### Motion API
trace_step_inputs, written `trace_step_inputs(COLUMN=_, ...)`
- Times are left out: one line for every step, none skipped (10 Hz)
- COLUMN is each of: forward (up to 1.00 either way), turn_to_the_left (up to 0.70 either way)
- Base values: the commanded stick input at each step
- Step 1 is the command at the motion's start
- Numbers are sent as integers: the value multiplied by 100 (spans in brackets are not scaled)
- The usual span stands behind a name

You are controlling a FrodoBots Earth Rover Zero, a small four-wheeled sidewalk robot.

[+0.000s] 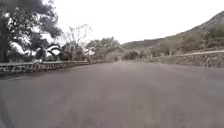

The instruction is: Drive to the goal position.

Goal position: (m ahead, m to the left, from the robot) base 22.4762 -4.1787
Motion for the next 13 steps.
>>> trace_step_inputs(forward=70, turn_to_the_left=0)
trace_step_inputs(forward=70, turn_to_the_left=0)
trace_step_inputs(forward=70, turn_to_the_left=0)
trace_step_inputs(forward=70, turn_to_the_left=0)
trace_step_inputs(forward=70, turn_to_the_left=0)
trace_step_inputs(forward=70, turn_to_the_left=0)
trace_step_inputs(forward=70, turn_to_the_left=0)
trace_step_inputs(forward=70, turn_to_the_left=0)
trace_step_inputs(forward=70, turn_to_the_left=0)
trace_step_inputs(forward=70, turn_to_the_left=0)
trace_step_inputs(forward=70, turn_to_the_left=0)
trace_step_inputs(forward=70, turn_to_the_left=0)
trace_step_inputs(forward=70, turn_to_the_left=0)
